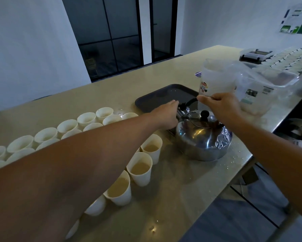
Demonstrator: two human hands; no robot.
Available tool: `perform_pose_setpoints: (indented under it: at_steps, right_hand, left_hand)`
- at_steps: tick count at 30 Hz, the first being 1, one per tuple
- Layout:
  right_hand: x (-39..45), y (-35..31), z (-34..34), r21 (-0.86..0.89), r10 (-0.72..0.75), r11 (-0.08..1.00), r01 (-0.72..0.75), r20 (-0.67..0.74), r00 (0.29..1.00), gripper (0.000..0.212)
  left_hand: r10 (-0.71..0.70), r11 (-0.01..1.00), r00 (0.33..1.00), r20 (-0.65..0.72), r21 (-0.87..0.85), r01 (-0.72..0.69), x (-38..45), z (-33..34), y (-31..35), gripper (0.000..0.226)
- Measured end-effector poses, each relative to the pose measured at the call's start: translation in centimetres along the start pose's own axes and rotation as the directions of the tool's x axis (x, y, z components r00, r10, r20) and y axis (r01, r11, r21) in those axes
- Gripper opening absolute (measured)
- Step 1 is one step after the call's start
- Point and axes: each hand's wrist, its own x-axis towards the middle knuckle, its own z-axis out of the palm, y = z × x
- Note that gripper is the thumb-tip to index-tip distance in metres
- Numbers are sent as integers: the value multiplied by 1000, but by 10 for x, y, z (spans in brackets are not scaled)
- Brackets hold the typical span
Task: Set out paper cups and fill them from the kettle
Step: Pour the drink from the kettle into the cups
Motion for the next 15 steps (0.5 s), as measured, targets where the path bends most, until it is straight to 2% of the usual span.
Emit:
perform_pose_setpoints:
  at_steps: [7, 11, 15]
  right_hand:
    - [6, 7, 6, 68, 33, 997, -28, -74, 997, 49]
    - [19, 14, 10, 18, 66, 998, -65, -89, 994, 49]
    - [32, 17, 13, -43, 30, 998, -35, -110, 994, 48]
  left_hand:
    - [-20, 999, 1000, -12, -45, 19, 19, 3, -1, 80]
    - [-18, 998, 1000, -14, -56, 17, 31, 6, -4, 79]
    - [-32, 996, 998, -50, -88, 27, 41, 9, -5, 74]
